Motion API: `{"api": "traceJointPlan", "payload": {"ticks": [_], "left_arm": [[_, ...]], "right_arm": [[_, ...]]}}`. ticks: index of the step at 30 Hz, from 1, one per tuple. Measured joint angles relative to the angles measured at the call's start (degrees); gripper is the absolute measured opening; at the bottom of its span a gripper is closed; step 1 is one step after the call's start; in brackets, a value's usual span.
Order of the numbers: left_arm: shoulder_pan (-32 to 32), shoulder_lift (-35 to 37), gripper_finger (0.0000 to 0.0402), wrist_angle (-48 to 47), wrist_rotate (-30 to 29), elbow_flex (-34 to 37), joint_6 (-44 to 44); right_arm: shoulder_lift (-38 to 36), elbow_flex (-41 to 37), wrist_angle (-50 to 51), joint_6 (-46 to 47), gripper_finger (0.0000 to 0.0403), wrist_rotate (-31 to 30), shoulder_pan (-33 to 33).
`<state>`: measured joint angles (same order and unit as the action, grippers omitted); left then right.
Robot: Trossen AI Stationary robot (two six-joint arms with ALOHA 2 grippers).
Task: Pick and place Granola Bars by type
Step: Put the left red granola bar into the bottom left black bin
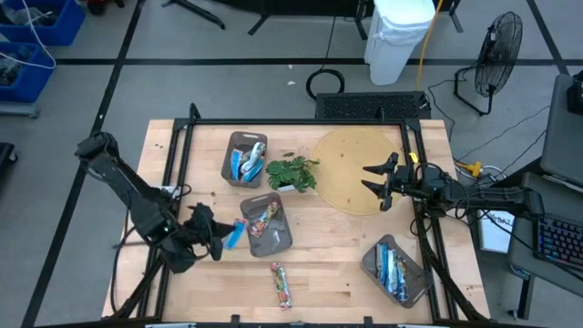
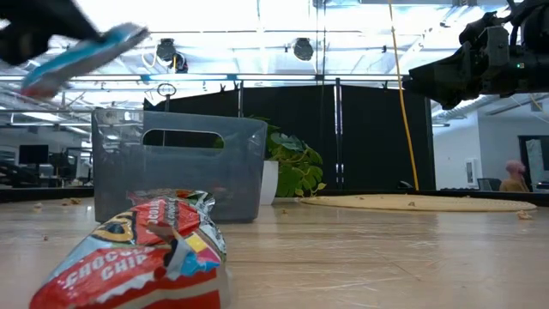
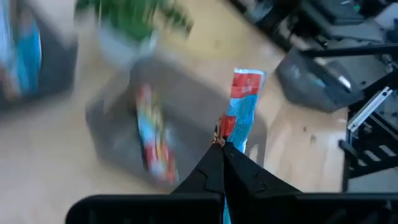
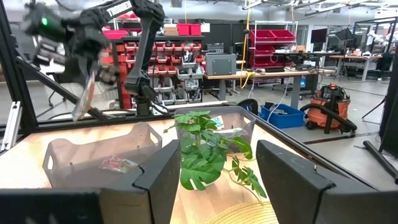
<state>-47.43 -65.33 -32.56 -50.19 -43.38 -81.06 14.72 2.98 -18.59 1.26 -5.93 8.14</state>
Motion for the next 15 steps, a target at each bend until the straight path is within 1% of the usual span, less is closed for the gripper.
{"api": "traceJointPlan", "payload": {"ticks": [2,4,6,7,8,10,12,15], "left_arm": [[1.2,0.9,0.0001,1.8,-3.2,-1.3,9.5],[2.8,1.3,0.0001,6.7,-5.6,-1.7,21.4],[5.0,1.3,0.0001,12.5,-5.7,-1.4,33.1],[6.3,1.3,0.0001,15.7,-4.8,-1.1,38.5],[7.7,1.2,0.0001,19.0,-3.3,-0.8,43.4],[11.0,1.1,0.0001,25.8,1.6,0.1,52.2],[14.3,0.9,0.0001,31.9,7.9,1.0,59.7],[18.6,0.8,0.0001,38.9,17.3,2.5,68.6]], "right_arm": [[0.0,0.0,0.0,0.0,0.0201,0.0,0.0],[0.0,0.0,0.0,0.0,0.0201,0.0,0.0],[0.0,0.0,0.0,0.0,0.0201,0.0,0.0],[0.0,0.0,0.0,0.0,0.0201,0.0,0.0],[0.0,0.0,0.0,0.0,0.0201,0.0,0.0],[0.0,0.0,0.0,0.0,0.0201,0.0,0.0],[0.0,0.0,0.0,0.0,0.0201,0.0,0.0],[0.0,0.0,0.0,0.0,0.0201,0.0,0.0]]}}
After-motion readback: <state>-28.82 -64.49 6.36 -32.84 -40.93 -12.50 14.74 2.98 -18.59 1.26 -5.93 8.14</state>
